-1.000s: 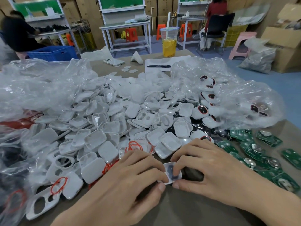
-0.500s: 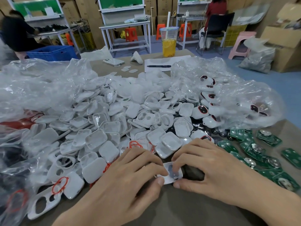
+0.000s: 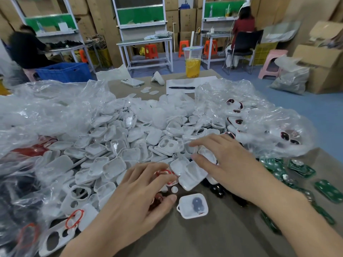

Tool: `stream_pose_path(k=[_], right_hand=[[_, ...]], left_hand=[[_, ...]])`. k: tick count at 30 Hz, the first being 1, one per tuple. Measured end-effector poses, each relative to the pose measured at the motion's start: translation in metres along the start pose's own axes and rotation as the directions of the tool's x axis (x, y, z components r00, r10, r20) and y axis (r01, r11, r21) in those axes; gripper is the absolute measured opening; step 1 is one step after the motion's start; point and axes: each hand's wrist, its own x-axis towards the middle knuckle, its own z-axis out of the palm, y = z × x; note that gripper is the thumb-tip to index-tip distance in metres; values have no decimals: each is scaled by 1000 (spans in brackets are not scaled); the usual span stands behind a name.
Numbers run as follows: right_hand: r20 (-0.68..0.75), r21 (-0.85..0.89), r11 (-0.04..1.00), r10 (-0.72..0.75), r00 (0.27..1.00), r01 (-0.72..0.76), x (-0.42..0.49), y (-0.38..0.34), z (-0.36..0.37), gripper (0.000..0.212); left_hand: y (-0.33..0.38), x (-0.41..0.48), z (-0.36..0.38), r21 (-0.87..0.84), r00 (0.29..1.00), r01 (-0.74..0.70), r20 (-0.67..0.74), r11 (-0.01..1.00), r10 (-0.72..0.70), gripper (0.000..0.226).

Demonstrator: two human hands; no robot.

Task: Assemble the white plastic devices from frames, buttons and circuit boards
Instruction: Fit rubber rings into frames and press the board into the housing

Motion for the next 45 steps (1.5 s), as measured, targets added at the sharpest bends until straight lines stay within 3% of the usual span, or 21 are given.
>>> stream_pose_path(k=[3,11,22,26,36,40,45], right_hand=[[48,-101,994,50,998,-45,25,-8,15,47],[96,-119,991,75,993,-63,23,-2,36,54],[12,-117,992,48,999,-46,22,-2,32,32],[-17,-98,994,41,999,-42,22,-2,31,26],[-64,-21,998,54,997,-55,18,3,26,11],[-103,108,990,96,990,-85,16,4,23,16],[-142,183,979,114,983,-88,16,3,20,22]], left_hand=[[-1,1,1,-5,1000,11,-25,1000,-11,29],[-2,3,1,9,999,4,-46,1000,-4,25],[-3,0,1,-28,999,-11,-41,1000,10,30],[-4,2,3,12,999,-7,-49,1000,8,30],[-20,10,-4,113,978,180,-129,977,-166,27],[-19,9,-5,63,976,149,-170,987,-137,18],[-17,9,-6,-61,936,238,-250,969,-246,22]])
